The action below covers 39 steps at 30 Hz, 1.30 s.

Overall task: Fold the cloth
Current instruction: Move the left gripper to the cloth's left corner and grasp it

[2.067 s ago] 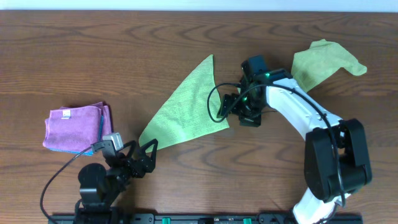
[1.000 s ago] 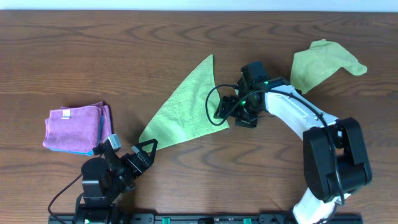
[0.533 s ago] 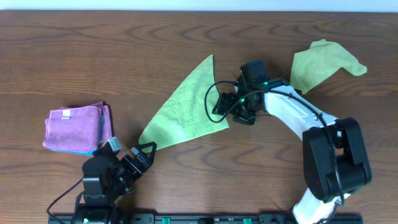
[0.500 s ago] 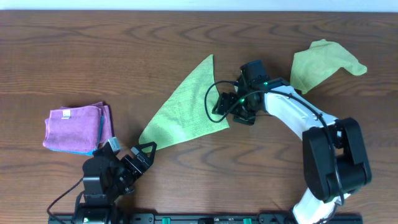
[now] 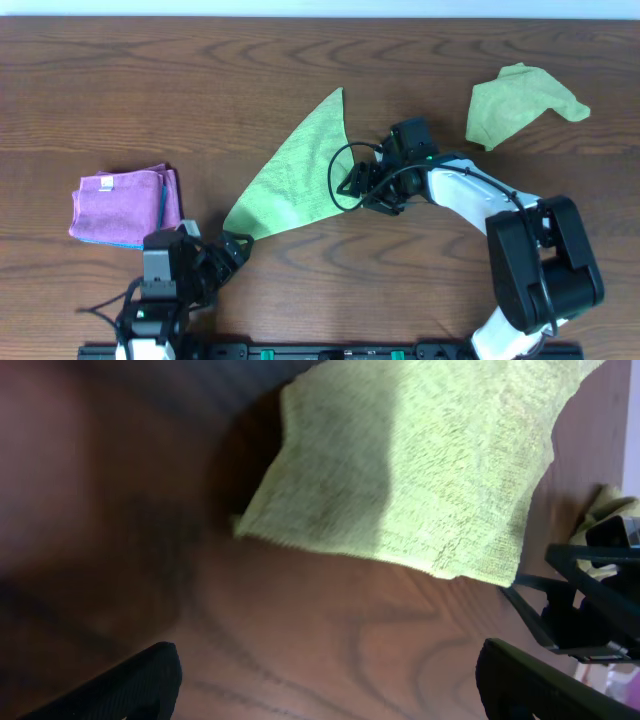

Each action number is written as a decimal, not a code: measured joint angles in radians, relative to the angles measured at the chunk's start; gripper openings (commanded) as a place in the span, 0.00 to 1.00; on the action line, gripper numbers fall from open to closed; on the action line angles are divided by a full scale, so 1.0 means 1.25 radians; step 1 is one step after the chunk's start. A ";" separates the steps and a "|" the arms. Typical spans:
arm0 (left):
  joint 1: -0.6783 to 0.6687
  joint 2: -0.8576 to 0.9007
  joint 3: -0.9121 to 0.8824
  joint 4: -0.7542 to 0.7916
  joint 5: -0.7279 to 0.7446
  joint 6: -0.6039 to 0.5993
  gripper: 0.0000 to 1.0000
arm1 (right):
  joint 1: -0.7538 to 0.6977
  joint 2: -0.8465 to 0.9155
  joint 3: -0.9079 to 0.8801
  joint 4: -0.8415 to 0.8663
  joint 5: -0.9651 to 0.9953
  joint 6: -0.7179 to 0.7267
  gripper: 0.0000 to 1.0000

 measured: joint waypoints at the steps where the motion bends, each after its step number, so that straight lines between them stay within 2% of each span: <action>1: 0.000 0.023 0.008 0.009 -0.001 0.008 0.95 | 0.000 -0.001 -0.003 0.004 -0.004 0.002 0.72; 6: 0.000 0.124 0.029 0.084 -0.004 0.030 0.95 | 0.003 0.000 -0.018 0.012 -0.009 0.015 0.50; 9: 0.000 0.150 0.033 0.122 -0.005 0.035 0.95 | 0.007 0.002 -0.024 0.013 -0.006 0.016 0.40; 14: 0.000 0.157 0.033 0.149 -0.005 0.035 0.95 | 0.012 0.006 -0.032 0.012 0.014 0.019 0.09; 16: 0.000 0.157 0.033 0.159 -0.005 0.035 0.95 | 0.012 0.008 -0.035 0.012 0.022 0.017 0.01; 25: 0.000 0.159 0.034 0.161 -0.012 0.029 0.95 | 0.013 0.010 -0.036 0.024 0.029 0.020 0.01; 33: 0.000 0.252 0.038 0.168 -0.022 0.010 0.95 | 0.013 0.010 -0.036 0.027 0.030 0.020 0.01; 35: 0.000 0.273 0.044 0.189 -0.022 0.010 1.00 | 0.013 0.010 -0.036 0.027 0.030 0.021 0.01; 39: 0.000 0.306 0.046 0.243 -0.016 0.004 0.88 | 0.013 0.010 -0.036 0.028 0.030 0.021 0.01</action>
